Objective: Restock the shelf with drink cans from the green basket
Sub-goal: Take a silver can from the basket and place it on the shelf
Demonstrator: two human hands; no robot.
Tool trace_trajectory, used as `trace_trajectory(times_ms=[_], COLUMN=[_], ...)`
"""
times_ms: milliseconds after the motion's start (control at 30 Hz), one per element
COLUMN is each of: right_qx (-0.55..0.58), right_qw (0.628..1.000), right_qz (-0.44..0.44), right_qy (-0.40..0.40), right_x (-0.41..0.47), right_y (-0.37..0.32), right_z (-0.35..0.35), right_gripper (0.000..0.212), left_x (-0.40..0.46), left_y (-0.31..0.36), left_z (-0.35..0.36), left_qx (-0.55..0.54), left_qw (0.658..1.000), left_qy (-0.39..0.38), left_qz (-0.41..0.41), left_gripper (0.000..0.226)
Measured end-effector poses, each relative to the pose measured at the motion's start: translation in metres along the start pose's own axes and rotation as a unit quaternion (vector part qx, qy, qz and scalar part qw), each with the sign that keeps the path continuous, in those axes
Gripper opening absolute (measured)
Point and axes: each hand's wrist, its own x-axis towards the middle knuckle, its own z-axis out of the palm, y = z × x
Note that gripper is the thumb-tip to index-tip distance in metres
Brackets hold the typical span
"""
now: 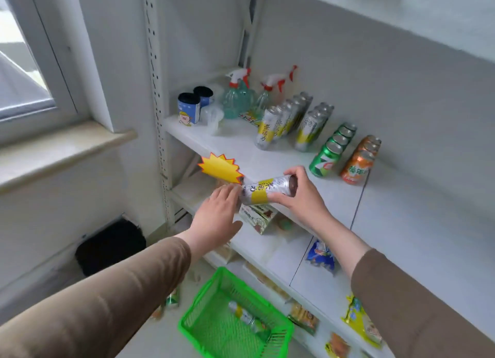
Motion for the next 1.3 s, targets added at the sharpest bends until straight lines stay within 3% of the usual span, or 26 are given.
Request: trace_trajectory(times_ms=[100, 333, 500, 700, 867, 967, 1167, 1300], right_qx=[-0.012, -0.067, -0.066, -0.013, 0.136, 0.182, 0.12, 0.094], right_qw=[0.999, 0.997, 0.998, 0.996, 0.971, 0.949, 0.95, 0.947], right_qz=[-0.004, -0.026, 0.012, 0.067, 0.136, 0.183, 0.196, 0.214], right_qy=[0.029, 0.008, 0.02, 0.058, 0.14, 0.181, 0.213, 0.223], right_x=[0.038, 0.125, 0.167, 0.187, 0.161, 0.154, 0.168, 0.189], right_y=[-0.001, 0.021, 0.037, 0.049, 0.061, 0.072, 0.08, 0.088], right_z=[-0.027, -0.045, -0.037, -0.019, 0.029, 0.055, 0.065, 0.054], right_gripper=[0.065, 0.063, 0.072, 0.074, 0.089, 0.079, 0.054, 0.051], left_x=[0.038, 0.124, 0.159, 0.184, 0.198, 0.204, 0.214, 0.22], left_y=[0.01, 0.025, 0.023, 0.012, 0.004, -0.002, -0.01, -0.01], left_z=[-0.003, 0.012, 0.017, 0.021, 0.026, 0.029, 0.035, 0.039], left_qx=[0.006, 0.012, 0.021, 0.025, 0.024, 0.027, 0.025, 0.026], left_qw=[1.0, 1.0, 0.999, 0.999, 0.998, 0.997, 0.996, 0.995], left_qy=[0.013, -0.011, -0.022, -0.035, -0.047, -0.053, -0.068, -0.075], left_qz=[0.015, 0.017, 0.012, 0.026, 0.035, 0.045, 0.046, 0.052], left_gripper=[0.082, 0.089, 0.09, 0.089, 0.09, 0.09, 0.09, 0.09])
